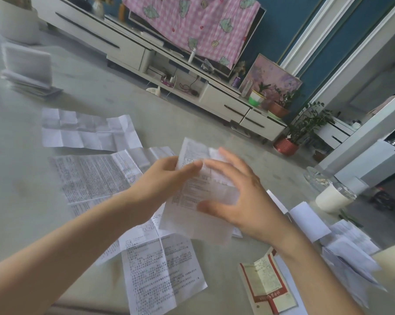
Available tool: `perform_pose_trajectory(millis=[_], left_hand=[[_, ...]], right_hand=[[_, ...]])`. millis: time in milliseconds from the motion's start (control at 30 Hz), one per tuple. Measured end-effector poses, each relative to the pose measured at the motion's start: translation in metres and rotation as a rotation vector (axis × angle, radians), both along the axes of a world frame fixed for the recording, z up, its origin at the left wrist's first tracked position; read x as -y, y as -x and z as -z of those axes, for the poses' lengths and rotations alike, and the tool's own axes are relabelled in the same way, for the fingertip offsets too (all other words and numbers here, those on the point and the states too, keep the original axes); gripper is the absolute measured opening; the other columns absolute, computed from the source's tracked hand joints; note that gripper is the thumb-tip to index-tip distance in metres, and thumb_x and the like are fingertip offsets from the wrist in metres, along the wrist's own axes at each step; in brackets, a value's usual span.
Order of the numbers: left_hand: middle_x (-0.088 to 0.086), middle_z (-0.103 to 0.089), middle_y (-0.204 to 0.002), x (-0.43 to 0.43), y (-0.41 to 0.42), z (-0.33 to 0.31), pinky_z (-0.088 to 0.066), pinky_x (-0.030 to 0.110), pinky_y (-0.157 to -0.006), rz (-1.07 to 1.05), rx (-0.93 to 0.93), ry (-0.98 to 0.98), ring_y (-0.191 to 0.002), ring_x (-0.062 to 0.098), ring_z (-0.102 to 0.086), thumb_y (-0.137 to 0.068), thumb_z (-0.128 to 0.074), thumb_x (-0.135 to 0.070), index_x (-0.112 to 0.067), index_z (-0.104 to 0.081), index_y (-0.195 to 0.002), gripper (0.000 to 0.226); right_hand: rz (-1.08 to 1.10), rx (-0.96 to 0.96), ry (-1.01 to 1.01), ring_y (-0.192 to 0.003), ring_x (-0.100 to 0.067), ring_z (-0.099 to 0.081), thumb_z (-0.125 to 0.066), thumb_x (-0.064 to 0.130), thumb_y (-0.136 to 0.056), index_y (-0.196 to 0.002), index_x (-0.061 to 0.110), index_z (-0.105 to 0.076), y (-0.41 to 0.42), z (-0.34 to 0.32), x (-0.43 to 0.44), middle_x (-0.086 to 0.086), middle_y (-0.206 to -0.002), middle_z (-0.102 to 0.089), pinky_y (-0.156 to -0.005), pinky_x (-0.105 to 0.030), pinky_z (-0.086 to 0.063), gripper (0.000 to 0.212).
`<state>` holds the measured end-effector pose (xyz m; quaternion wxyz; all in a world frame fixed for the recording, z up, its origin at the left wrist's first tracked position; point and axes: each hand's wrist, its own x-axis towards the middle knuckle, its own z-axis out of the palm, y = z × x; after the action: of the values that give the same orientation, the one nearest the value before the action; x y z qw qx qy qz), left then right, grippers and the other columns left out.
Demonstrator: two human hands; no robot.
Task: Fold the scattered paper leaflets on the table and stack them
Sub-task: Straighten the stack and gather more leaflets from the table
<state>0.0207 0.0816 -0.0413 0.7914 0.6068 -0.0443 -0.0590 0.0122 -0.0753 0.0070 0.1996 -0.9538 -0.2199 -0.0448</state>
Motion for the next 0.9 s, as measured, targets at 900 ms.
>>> perform_pose_trajectory(millis=[900], left_hand=[[-0.006,-0.062,-0.081,0.01,-0.003,0.018,-0.039,0.008,-0.062,-0.29,0.44,-0.501,-0.069,0.001,-0.054,-0.084,-0.064,-0.012,-0.03,-0.066,-0.086,0.019]], right_hand=[[0.165,0.062,-0.339,-0.08,-0.002,-0.055,-0.068,0.011,-0.082,-0.082,0.035,-0.066,-0.009,0.015,0.013,0.013,-0.098,-0.055,-0.08,-0.025,-0.048,0.025]])
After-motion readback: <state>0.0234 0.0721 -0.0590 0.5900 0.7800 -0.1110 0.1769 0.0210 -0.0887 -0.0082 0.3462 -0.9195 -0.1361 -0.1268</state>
